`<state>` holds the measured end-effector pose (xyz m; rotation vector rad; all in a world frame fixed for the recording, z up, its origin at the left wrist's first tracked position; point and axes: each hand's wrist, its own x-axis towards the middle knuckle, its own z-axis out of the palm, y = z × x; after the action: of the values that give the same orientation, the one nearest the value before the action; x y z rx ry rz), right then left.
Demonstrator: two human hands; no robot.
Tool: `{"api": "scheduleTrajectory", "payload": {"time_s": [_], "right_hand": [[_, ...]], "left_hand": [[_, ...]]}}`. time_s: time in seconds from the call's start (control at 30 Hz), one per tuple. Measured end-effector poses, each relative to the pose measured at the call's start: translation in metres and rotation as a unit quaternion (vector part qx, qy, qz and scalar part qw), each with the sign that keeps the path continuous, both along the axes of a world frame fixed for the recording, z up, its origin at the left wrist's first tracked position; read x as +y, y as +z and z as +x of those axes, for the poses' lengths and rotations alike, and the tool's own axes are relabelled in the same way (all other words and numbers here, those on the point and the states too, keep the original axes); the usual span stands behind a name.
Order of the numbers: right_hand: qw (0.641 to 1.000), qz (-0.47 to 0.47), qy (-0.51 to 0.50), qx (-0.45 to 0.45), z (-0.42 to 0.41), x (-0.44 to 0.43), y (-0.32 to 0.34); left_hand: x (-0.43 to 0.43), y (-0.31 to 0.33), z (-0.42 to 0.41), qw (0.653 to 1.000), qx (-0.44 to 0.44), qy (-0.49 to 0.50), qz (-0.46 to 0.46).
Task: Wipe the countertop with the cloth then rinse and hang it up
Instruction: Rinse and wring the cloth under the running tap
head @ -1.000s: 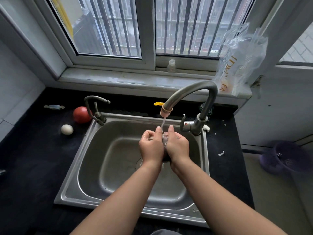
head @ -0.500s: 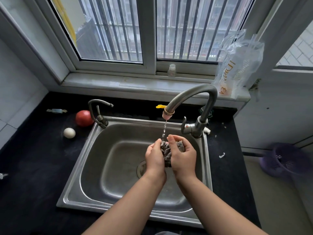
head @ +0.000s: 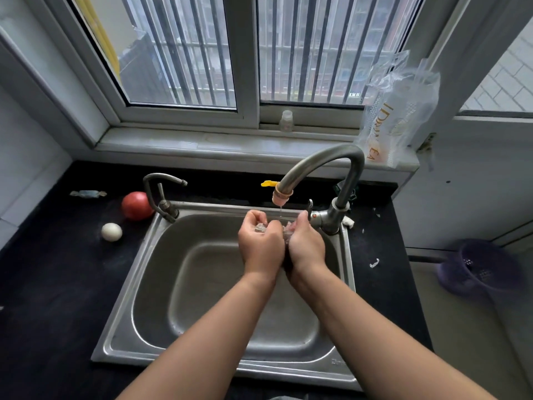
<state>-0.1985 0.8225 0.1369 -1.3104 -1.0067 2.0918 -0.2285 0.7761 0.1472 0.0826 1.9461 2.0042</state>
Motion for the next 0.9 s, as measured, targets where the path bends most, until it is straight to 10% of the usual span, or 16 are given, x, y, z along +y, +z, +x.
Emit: {"api": "scheduleTrajectory", "payload": {"time_s": [0.3,0.9], "right_hand": [[0.980,-0.118,0.103,-0.125,0.006,0.001,-0.004],[0.953,-0.172,0.231,-0.091,0.008,0.011,-0.014]], "left_hand": [[-0.020,-0.021,0.009,0.949,0.268,-0.110,-0.127],[-0.032,-0.029,-0.011,0.871,0.369,-0.287,-0.151]]}}
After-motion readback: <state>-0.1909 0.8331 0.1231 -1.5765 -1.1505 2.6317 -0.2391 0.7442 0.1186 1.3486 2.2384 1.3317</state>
